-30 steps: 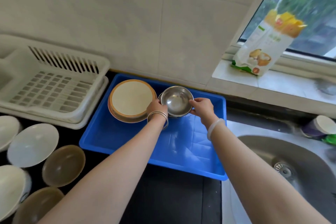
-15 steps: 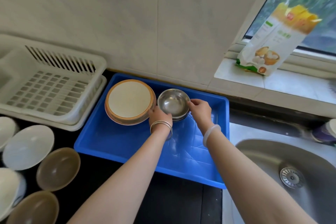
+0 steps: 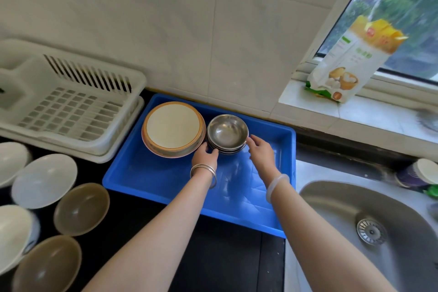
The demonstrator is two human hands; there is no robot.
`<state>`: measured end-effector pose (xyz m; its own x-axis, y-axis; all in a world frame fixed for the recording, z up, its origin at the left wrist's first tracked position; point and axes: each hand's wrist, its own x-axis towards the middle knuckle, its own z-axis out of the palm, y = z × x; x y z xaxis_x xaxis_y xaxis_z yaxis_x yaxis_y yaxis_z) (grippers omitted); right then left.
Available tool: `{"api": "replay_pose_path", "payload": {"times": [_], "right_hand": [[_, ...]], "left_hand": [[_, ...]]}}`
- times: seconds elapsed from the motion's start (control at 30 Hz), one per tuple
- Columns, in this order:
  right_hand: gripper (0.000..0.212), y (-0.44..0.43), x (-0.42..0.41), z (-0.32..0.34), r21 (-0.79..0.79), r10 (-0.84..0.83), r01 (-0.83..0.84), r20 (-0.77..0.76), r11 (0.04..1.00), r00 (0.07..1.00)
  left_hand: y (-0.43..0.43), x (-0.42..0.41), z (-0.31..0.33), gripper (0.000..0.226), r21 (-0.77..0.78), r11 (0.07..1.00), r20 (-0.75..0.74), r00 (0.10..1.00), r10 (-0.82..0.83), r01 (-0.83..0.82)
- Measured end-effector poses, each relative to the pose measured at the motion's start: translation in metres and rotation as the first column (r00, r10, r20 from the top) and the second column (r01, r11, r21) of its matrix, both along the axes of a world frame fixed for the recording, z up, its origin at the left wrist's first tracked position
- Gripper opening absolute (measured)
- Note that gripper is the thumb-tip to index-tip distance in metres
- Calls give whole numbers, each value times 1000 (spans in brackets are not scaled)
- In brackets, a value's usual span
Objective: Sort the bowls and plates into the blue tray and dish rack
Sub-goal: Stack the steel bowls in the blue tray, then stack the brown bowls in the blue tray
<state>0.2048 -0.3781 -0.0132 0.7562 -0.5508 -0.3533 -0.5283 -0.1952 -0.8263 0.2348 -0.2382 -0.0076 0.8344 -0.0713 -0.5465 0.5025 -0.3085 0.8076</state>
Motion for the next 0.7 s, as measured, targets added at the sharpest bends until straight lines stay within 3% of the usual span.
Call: {"api": "replay_pose_path", "payload": {"times": [0.1,0.2,0.3,0.4,0.7], "right_hand": [[39,9,-17,11,-69,-14,16,41,997,999],[28,35,-34,23,-85,36,-28,92,996,995],[20,77,-50,29,-39,121,-118,99,992,988],[13,126,-65,25,33,215,-219,102,975,971],[29,257,-65,-14,39,609,-611,-152,790,778]], "left_hand": [[26,-13,7,47,-36,999,30,1000,-6,7],[61,-32,14,39,32,999,101,994,-29,26],[99,-55,21,33,168,986,186,981,-47,15],[143,-83,26,30,205,977,227,974,14,-62],[271,-148,10,26,326,852,318,896,310,-410]]}}
